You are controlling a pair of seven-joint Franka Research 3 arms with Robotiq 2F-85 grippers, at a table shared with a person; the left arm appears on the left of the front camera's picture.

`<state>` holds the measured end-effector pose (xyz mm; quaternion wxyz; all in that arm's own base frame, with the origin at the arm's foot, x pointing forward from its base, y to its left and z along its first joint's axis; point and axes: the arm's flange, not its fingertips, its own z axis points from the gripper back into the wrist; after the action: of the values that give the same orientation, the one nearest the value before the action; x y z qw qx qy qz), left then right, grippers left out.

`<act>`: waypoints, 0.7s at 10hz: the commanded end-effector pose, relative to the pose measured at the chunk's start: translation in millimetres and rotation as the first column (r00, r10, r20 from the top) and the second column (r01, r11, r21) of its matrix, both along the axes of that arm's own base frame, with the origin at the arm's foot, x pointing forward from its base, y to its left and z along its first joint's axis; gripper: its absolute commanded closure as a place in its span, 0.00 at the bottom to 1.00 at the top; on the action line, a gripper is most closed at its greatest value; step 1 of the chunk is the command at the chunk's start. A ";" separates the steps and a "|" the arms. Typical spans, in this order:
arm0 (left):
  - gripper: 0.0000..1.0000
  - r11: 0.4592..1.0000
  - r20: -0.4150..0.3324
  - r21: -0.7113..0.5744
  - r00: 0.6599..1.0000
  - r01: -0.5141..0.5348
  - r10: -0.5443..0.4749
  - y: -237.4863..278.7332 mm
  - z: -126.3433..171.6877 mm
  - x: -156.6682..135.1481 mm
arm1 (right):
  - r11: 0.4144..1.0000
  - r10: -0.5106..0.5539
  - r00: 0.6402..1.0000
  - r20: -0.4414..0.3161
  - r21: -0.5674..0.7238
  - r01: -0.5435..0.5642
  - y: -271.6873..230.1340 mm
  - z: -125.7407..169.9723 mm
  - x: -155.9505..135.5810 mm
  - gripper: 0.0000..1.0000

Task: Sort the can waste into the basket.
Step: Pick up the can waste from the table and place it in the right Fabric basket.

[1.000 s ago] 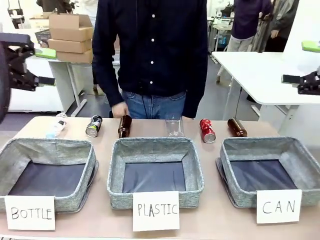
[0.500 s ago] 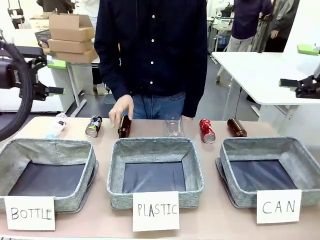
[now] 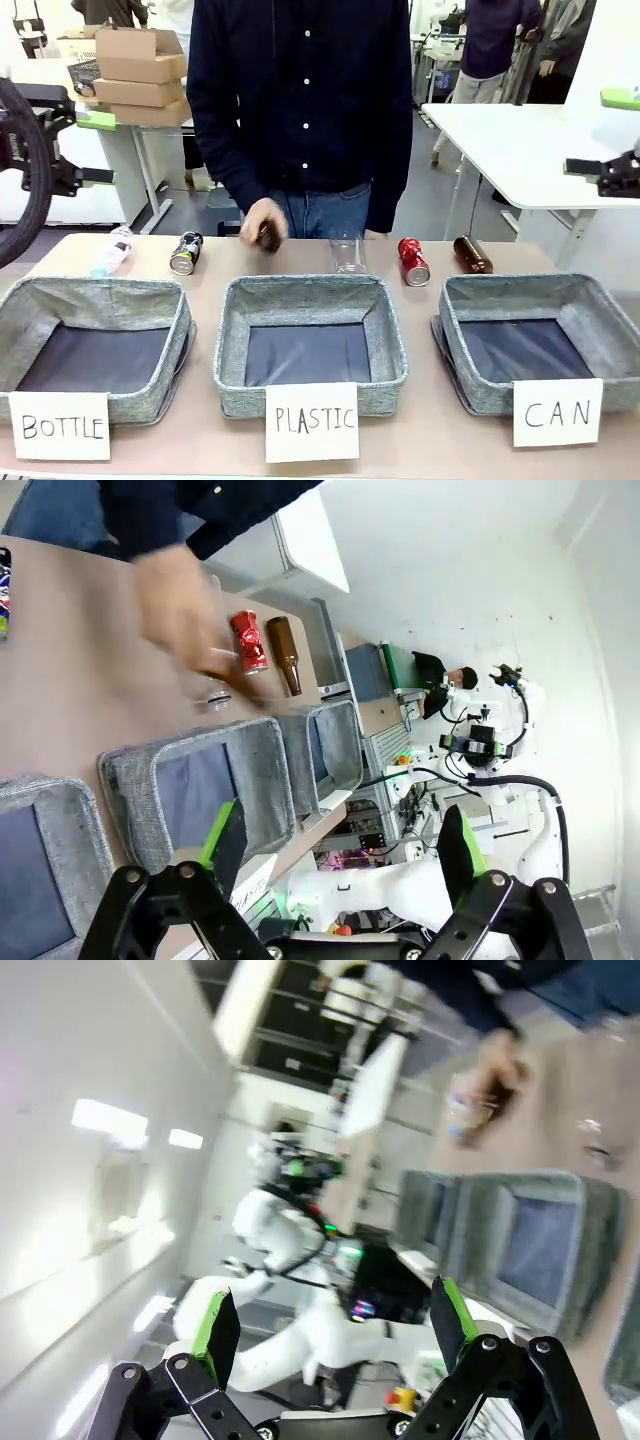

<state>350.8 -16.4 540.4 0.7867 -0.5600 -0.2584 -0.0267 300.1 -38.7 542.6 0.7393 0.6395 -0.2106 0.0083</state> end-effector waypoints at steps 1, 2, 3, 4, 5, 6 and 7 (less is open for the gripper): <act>0.00 1.000 0.030 -0.017 1.000 0.005 -0.004 -3.0 -1.6 3.0 | 0.880 -0.126 0.990 -0.064 -0.467 0.081 49.2 11.5 47.6 0.00; 0.00 1.000 0.030 -0.017 1.000 0.005 -0.004 -3.0 -1.6 3.0 | 0.728 -0.223 0.973 -0.066 -0.675 0.121 75.0 9.4 82.7 0.00; 0.00 1.000 0.030 -0.017 1.000 0.005 -0.004 -3.0 -1.6 3.0 | 0.558 -0.314 0.948 -0.055 -0.818 0.137 97.6 -0.6 123.2 0.00; 0.00 1.000 0.030 -0.017 1.000 0.005 -0.004 -3.0 -1.6 3.0 | 0.431 -0.332 0.943 -0.028 -0.894 0.125 113.5 -14.4 150.2 0.00; 0.00 1.000 0.030 -0.017 1.000 0.005 -0.004 -3.0 -1.6 3.0 | 0.294 -0.375 0.927 0.018 -0.946 0.137 123.0 -29.6 168.1 0.00; 0.00 1.000 0.030 -0.017 1.000 0.005 -0.004 -3.0 -1.6 3.0 | 0.254 -0.359 0.933 -0.003 -0.962 0.095 129.5 -42.6 175.0 0.00; 0.00 1.000 0.030 -0.017 1.000 0.005 -0.004 -3.0 -1.6 3.0 | 0.334 -0.283 0.958 -0.045 -0.941 0.054 132.7 -49.5 172.0 0.00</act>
<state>352.5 -17.2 539.5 0.7870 -0.5600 -0.2578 -0.0269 470.1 93.3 480.6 0.9598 0.1475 -0.2388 0.0023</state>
